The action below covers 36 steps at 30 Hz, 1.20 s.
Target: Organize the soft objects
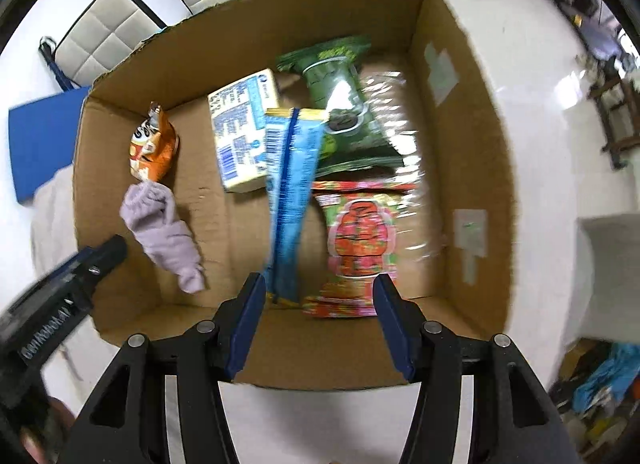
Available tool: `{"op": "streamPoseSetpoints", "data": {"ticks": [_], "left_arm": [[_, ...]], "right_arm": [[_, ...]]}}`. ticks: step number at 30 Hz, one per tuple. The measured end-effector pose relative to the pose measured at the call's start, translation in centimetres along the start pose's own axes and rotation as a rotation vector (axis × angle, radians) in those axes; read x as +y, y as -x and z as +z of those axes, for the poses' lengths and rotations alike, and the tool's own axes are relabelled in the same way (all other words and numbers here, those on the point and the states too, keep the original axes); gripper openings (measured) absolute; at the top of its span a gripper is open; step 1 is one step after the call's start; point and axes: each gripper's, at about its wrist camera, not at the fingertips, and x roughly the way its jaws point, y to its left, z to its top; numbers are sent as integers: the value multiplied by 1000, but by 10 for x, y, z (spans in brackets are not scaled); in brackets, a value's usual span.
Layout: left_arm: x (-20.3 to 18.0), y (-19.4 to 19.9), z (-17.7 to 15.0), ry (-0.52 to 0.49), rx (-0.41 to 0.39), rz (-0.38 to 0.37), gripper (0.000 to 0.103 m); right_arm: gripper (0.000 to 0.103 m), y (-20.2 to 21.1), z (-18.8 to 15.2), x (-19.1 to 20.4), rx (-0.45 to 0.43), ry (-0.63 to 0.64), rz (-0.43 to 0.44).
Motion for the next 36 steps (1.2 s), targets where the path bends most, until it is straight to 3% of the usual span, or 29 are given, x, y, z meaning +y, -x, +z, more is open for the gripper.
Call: {"op": "streamPoseSetpoints", "data": {"ticks": [1,3,5,8,18,23,36], "left_arm": [[-1,5,-4,-6,-18,10,58],[-4,12,-8,-17,-47,31,69],[-5,17,-13,-20,-66,51,87],[-6,26,-18,-14,-84,54,97],[-11,55,-33,1,-142,54,98],[-15,91,-50,11,-203,49,98],[-17,196,-123,-7,-328,8,98]], "right_arm": [[61,3,-2,-2,-14,13,-19],[76,9,-8,-7,-44,34,-35],[85,13,-12,-10,-68,50,-49],[99,24,-19,-14,-107,74,-60],[103,49,-35,-21,-154,78,-48],[103,75,-48,-23,-197,88,-48],[103,203,-135,-31,-405,106,0]]}}
